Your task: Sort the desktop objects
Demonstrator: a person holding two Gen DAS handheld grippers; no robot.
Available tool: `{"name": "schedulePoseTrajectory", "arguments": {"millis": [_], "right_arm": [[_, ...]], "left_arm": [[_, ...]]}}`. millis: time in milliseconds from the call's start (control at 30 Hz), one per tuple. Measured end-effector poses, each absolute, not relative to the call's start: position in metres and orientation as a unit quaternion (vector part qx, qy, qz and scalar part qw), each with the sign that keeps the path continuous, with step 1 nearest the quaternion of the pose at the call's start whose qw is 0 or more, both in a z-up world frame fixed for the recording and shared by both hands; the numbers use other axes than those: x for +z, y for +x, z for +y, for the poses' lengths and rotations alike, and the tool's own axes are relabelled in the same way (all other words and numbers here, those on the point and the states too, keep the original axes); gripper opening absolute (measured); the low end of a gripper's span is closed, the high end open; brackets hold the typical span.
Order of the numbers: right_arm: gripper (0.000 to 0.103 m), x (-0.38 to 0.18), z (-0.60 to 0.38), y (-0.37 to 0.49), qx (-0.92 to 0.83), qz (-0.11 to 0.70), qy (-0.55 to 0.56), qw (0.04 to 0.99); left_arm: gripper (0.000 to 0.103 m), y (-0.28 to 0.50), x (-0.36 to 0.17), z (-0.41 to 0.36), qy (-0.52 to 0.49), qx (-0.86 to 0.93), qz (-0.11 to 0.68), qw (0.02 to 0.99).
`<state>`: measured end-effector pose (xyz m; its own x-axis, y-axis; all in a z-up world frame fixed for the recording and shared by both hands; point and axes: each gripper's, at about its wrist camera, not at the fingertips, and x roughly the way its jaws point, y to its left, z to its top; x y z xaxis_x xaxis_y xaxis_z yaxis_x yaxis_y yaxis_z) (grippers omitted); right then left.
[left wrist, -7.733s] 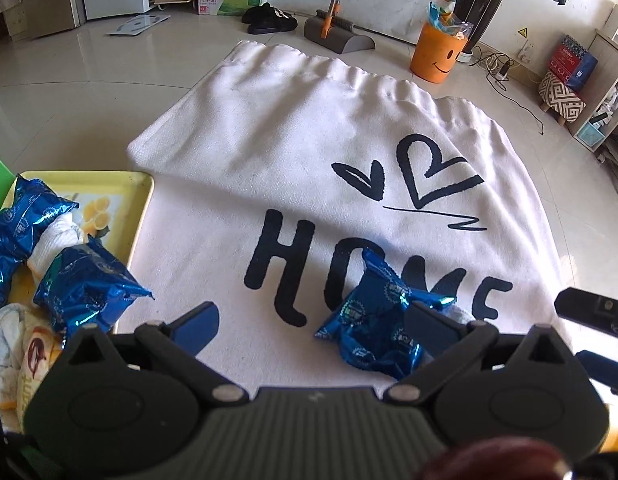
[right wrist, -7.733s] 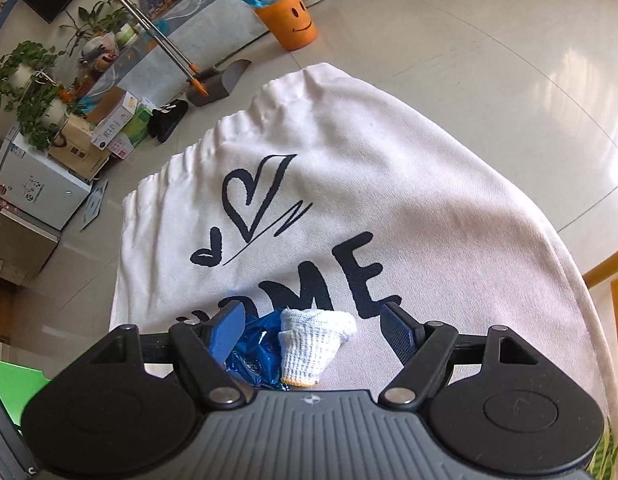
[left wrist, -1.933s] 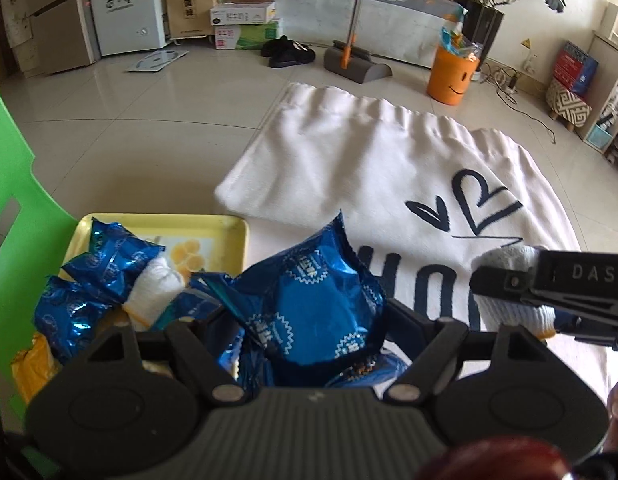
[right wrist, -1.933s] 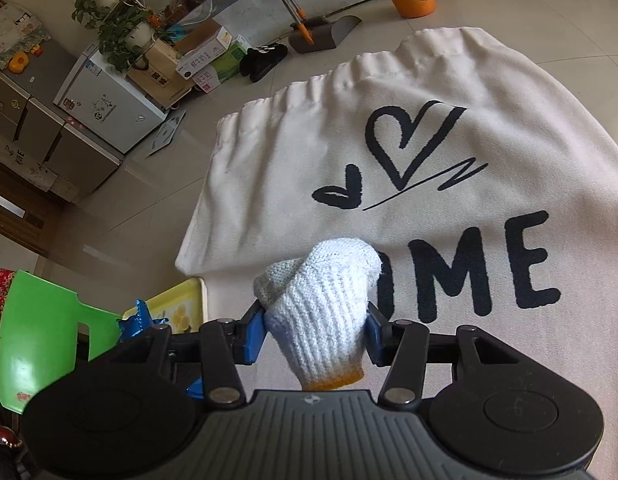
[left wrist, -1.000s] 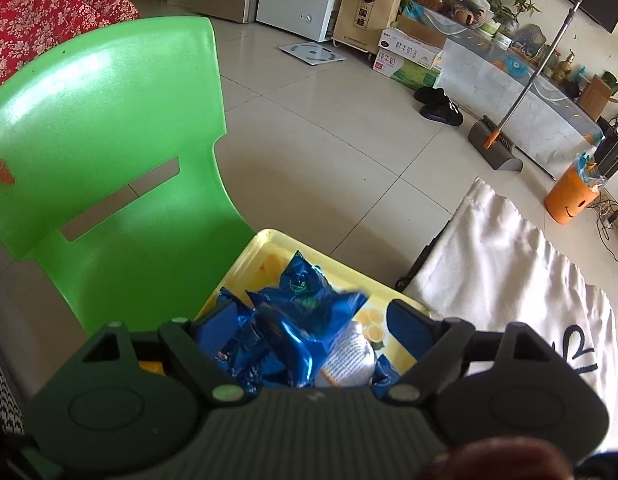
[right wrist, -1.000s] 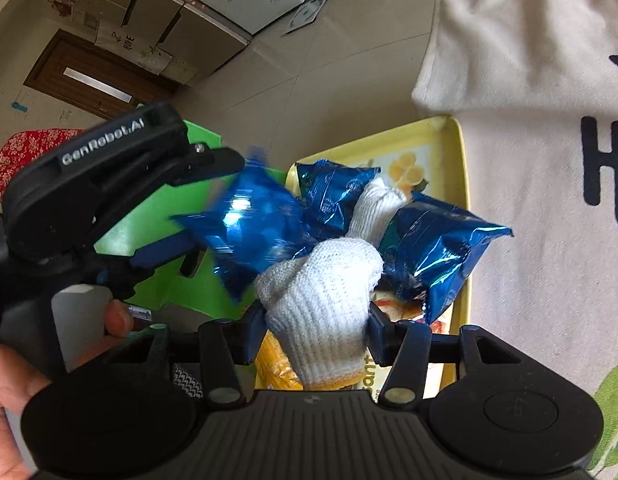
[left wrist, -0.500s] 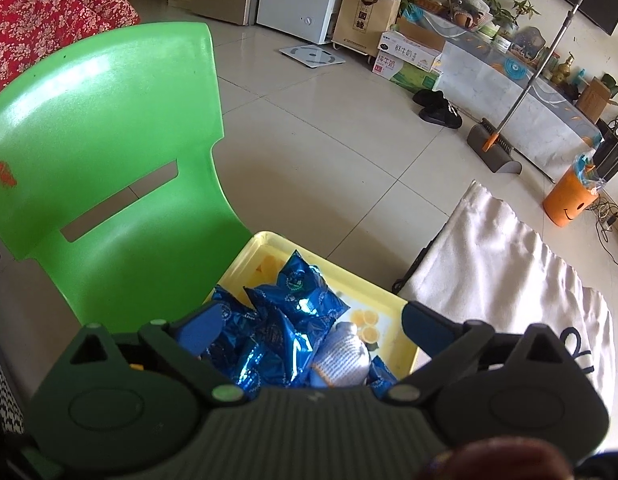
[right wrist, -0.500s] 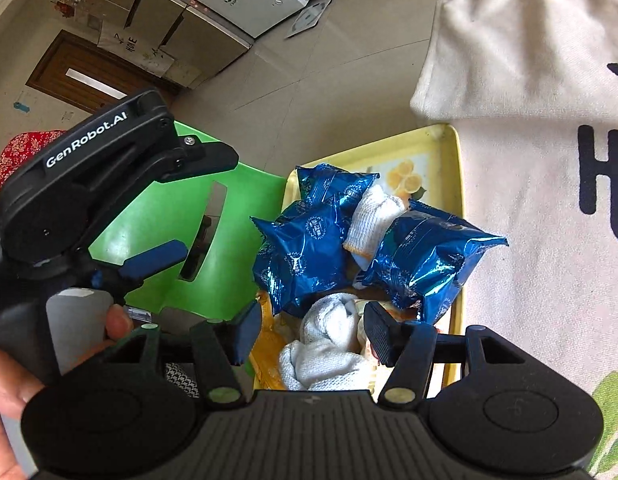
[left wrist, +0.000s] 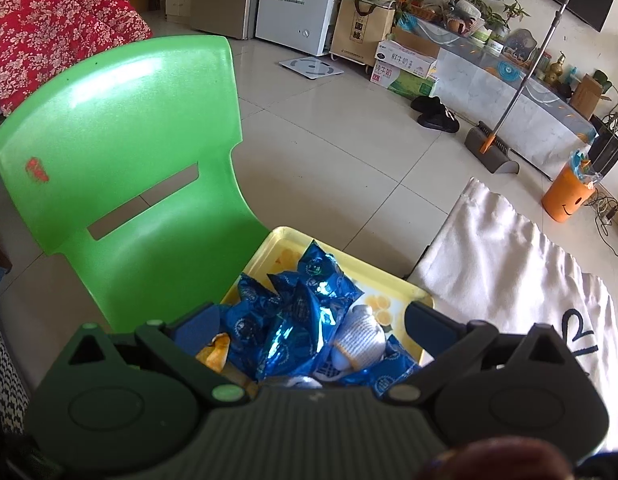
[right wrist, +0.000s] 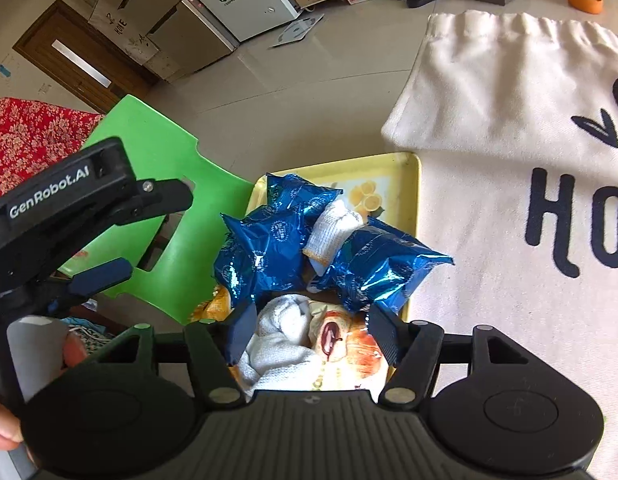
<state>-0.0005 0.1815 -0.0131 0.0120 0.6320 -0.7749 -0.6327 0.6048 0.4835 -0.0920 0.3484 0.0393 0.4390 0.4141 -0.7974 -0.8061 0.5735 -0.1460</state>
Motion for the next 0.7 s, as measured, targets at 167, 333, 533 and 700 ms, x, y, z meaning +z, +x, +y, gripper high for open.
{"name": "schedulePoseTrajectory", "arguments": {"millis": [167,333,533,700], "right_arm": [[0.068,-0.004,0.168,-0.010,0.425,0.528,-0.043,0.734],[0.069,-0.001,0.152,-0.022,0.404,0.524,-0.070,0.747],[0.074,0.003,0.137,-0.038,0.370,0.502,-0.135,0.770],[0.075,0.007,0.126,-0.050,0.356,0.482,-0.175,0.781]], "left_arm": [[0.102,-0.114,0.039,0.336,-0.247,0.379,0.381,0.806],[0.102,-0.129,0.035,0.325,-0.212,0.385,0.400,0.804],[0.102,-0.136,0.028,0.304,-0.174,0.368,0.425,0.808],[0.102,-0.144,0.019,0.287,-0.163,0.351,0.445,0.808]]}}
